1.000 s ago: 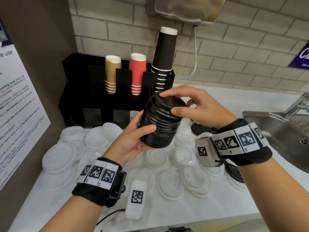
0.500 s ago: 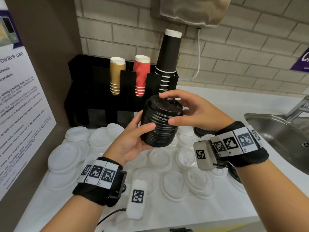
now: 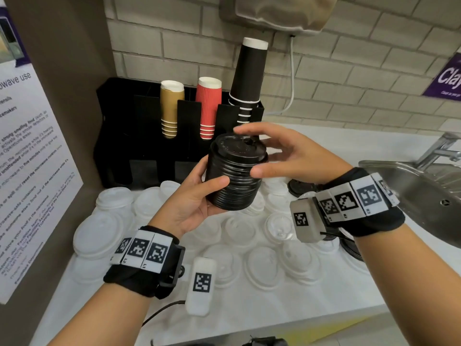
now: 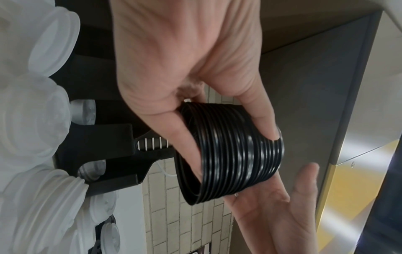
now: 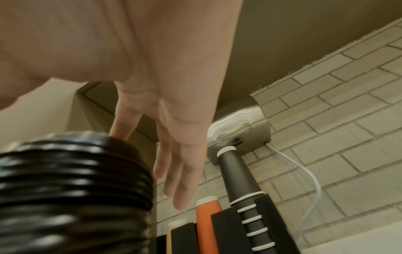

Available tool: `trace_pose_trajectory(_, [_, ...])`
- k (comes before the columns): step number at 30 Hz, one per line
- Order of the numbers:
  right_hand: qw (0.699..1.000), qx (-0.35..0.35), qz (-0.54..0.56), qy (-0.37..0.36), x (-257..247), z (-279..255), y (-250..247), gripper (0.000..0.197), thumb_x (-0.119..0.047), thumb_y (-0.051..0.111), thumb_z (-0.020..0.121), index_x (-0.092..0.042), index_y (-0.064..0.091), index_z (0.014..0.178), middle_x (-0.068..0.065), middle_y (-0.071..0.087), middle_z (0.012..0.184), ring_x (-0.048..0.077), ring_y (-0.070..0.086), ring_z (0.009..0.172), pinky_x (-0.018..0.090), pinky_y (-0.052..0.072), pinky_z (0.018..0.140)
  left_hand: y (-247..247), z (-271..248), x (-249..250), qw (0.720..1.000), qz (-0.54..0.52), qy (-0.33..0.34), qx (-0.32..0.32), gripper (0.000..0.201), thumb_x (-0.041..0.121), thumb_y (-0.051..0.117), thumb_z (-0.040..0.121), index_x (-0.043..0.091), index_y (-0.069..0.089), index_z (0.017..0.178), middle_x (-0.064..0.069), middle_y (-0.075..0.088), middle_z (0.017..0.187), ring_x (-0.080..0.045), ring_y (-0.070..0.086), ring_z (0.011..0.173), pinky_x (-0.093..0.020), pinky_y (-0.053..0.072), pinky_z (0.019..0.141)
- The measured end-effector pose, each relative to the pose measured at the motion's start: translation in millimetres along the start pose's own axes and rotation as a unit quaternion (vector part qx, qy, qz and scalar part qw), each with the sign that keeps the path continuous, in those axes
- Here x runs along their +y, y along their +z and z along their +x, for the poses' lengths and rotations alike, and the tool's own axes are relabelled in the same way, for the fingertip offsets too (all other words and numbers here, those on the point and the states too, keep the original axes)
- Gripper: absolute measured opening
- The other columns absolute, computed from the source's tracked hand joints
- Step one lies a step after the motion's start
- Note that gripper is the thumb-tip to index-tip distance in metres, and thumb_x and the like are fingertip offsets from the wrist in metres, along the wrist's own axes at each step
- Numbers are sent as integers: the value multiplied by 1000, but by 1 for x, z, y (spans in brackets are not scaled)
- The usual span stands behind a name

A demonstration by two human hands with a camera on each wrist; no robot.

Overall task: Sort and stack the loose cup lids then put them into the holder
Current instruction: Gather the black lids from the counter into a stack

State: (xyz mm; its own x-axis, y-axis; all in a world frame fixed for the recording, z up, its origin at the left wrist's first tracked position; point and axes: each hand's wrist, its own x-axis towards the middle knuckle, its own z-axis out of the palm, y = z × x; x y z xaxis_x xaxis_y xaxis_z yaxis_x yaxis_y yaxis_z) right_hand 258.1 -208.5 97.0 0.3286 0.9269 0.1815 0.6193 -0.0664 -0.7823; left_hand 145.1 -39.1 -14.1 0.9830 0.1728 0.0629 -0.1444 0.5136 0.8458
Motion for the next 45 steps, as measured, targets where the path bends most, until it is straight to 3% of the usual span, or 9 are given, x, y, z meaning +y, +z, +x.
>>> trace_pose_trajectory(3, [996, 81, -23, 32, 7, -7, -23, 44, -47, 65, 82, -44, 55, 125, -10, 54, 133, 5, 56, 120, 28, 49, 96, -2, 4, 0, 1000, -15, 2, 0, 59, 16, 74, 69, 32, 57, 124, -1, 70, 117, -22, 70, 104, -36, 59, 67])
trace_pose_trajectory(8, [956, 170, -117, 211, 52, -18, -69, 18, -32, 59, 94, -33, 63, 111, -4, 61, 122, 9, 58, 106, 33, 51, 89, -1, 10, 3, 1000, -19, 22, -5, 91, 38, 99, 35, 32, 62, 118, -1, 70, 119, -23, 69, 107, -37, 59, 68])
trace_pose_trajectory(14, [798, -79, -377, 464, 116, -22, -75, 46, -39, 53, 95, -7, 56, 129, 9, 56, 132, 28, 51, 120, 35, 40, 100, -4, 20, 7, 998, -8, 44, 37, 53, 16, 65, 79, 30, 54, 128, -2, 64, 127, -21, 68, 109, -35, 60, 66])
trace_pose_trajectory(20, [805, -215, -389, 392, 129, -37, -54, 28, -40, 79, 73, -21, 65, 87, -9, 55, 82, 15, 53, 82, 22, 39, 68, -7, 25, 6, 997, -7, 63, 47, 48, 15, 57, 78, 31, 56, 123, 2, 69, 118, -18, 70, 104, -35, 60, 65])
trace_pose_trajectory(24, [729, -345, -488, 333, 133, -48, -37, 75, -44, 82, 66, -29, 47, 130, -1, 51, 118, 19, 54, 101, 30, 44, 76, -4, 26, 3, 997, 0, 57, 52, 50, 16, 58, 77, 31, 56, 125, 2, 68, 120, -20, 69, 106, -35, 60, 65])
trace_pose_trajectory(30, [581, -355, -713, 168, 144, -73, -26, 99, -40, 82, 63, -32, 25, 144, 9, 16, 148, 31, 26, 132, 45, 29, 102, 3, 28, 0, 997, 10, 51, 54, 54, 16, 59, 78, 29, 53, 130, -2, 63, 130, -23, 66, 113, -35, 60, 67])
trace_pose_trajectory(34, [594, -330, -720, 141, 147, -81, -20, 71, -23, 71, 76, -22, 38, 138, 8, 17, 149, 32, 22, 135, 47, 25, 104, 4, 28, -2, 998, 12, 47, 46, 61, 21, 70, 74, 29, 52, 132, -3, 63, 130, -24, 65, 115, -36, 60, 69])
trace_pose_trajectory(39, [622, -333, -696, 134, 144, -73, -22, 97, -41, 80, 61, -21, 29, 141, 4, 20, 145, 29, 28, 128, 44, 30, 99, 3, 29, -3, 998, 11, 39, 45, 58, 20, 69, 72, 33, 55, 127, -1, 65, 128, -23, 66, 113, -36, 60, 69])
trace_pose_trajectory(45, [866, -181, -434, 172, 117, -50, -39, 94, -50, 84, 58, -25, 38, 136, -5, 37, 132, 20, 40, 119, 40, 38, 98, 5, 29, -6, 999, -1, 25, 36, 73, 29, 87, 59, 33, 56, 125, 1, 69, 120, -23, 67, 110, -37, 59, 67])
